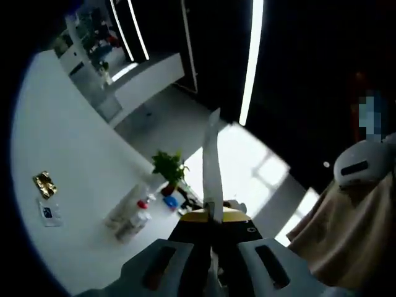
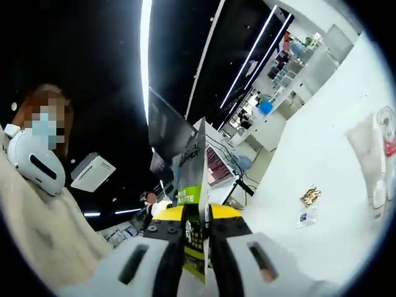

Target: Arrange the skincare products in the storage area until every visible bottle or jar stands upright without overlapping.

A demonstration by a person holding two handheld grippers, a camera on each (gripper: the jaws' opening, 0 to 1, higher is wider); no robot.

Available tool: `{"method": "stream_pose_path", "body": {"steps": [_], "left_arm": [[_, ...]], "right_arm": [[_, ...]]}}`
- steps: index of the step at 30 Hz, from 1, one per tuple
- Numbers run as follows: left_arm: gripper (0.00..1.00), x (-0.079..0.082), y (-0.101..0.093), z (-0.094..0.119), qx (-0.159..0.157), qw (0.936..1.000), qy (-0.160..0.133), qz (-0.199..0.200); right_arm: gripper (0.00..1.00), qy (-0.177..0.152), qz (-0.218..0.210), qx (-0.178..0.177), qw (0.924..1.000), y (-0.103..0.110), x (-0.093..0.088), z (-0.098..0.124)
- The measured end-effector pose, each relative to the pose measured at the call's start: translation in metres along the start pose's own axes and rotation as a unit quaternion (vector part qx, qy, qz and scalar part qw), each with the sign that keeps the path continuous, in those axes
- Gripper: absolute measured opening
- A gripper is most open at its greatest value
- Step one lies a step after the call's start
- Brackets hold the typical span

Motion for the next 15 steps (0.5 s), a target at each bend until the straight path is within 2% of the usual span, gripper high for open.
{"method": "stream_pose_path", "body": {"steps": [3,5,7,8,10,13,15], "left_arm": [[0.0,0.002,0.003,0.0,0.005,1.0,-0.003,0.003],[0.0,0.003,0.007,0.0,0.015,0.9998,-0.005,0.007],[0.0,0.003,0.01,-0.001,0.019,0.9997,-0.005,0.013],[0.0,0.003,0.011,-0.001,0.02,0.9997,-0.007,0.013],[0.0,0.003,0.011,-0.003,0.014,0.9997,-0.014,0.015],[0.09,0.002,0.017,-0.004,0.026,0.9995,-0.017,0.005],[0.17,-0.006,0.023,-0.004,0.04,0.9992,0.0,0.009]], "right_arm": [[0.09,-0.01,-0.007,-0.001,0.9999,-0.001,0.003,0.001],[0.02,-0.022,-0.021,0.02,0.9994,0.004,0.007,0.002],[0.02,-0.022,-0.006,0.008,0.9997,0.002,0.006,0.001],[0.01,-0.027,-0.005,0.013,0.9995,0.003,0.006,0.002],[0.01,-0.035,-0.018,0.014,0.9991,0.003,0.007,0.003],[0.01,-0.044,-0.038,0.019,0.9982,0.004,0.008,0.004],[0.01,-0.053,-0.042,0.016,0.9976,0.002,0.009,0.005]]}}
Point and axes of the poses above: the point that each gripper's makers call its tool centre point, and the gripper's own axes: z roughly backward along the fingers, y roughly to its left, x roughly out of its top, the point moved 2 cm from there along z, roughly backward along the fingers, and after that the axes turned 9 degrees about z, right-handed, at the moved point
